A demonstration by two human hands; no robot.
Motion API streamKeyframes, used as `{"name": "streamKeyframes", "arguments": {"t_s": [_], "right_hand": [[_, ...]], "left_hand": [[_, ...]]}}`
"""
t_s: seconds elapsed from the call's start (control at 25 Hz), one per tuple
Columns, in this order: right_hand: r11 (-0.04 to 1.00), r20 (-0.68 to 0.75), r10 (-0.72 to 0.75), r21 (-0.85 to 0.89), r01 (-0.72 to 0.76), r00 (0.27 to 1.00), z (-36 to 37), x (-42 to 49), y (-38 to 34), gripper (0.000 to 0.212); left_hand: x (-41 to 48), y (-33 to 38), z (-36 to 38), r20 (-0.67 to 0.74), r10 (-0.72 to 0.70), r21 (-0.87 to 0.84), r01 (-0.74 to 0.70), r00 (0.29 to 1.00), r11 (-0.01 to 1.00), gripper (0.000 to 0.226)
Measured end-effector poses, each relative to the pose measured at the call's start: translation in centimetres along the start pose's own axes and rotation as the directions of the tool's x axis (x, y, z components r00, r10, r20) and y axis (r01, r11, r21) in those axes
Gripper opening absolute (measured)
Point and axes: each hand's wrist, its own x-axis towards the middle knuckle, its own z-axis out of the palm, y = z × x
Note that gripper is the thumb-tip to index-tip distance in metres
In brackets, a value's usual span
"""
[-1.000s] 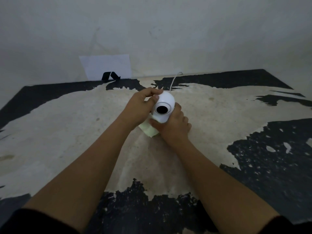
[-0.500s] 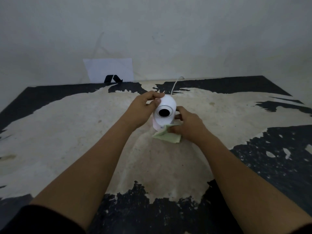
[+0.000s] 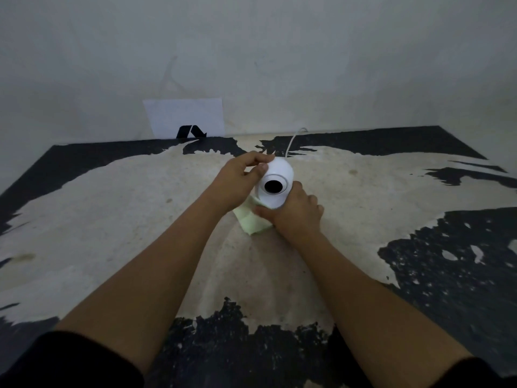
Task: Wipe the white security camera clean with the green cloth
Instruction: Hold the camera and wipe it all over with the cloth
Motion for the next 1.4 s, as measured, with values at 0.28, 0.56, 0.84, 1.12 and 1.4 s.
{"name": "streamKeyframes", "arguments": {"t_s": [0.28, 0.56, 0.84, 1.12, 1.4], "right_hand": [[0.974, 0.197, -0.165, 0.185, 0.129, 0.966, -2.8, 1.3, 2.0, 0.069], [0.949, 0.142, -0.307, 0.121, 0.292, 0.941, -5.1, 3.7, 4.5, 0.027], [0.968, 0.168, -0.243, -0.026, 0.25, 0.955, -3.2, 2.8, 4.7, 0.054], [1.0, -0.058, -0.001, 0.002, 0.001, 0.998, 0.5, -0.6, 0.1, 0.087], [0.998, 0.018, -0.012, -0.064, 0.013, 1.0, -0.6, -0.5, 0.3, 0.073]], "left_hand": [[0.0, -0.4, -0.1, 0.008, 0.01, 0.024, -0.01, 1.0, 1.0, 0.021], [-0.2, 0.1, -0.3, 0.016, 0.001, 0.055, -0.002, 1.0, 0.998, 0.025], [-0.2, 0.2, -0.1, 0.022, -0.008, 0.023, 0.008, 1.0, 1.0, 0.024], [-0.3, 0.0, 0.0, 0.004, 0.0, 0.019, 0.0, 1.0, 1.0, 0.024], [-0.2, 0.1, 0.0, -0.002, -0.008, 0.021, 0.008, 1.0, 1.0, 0.023]]}}
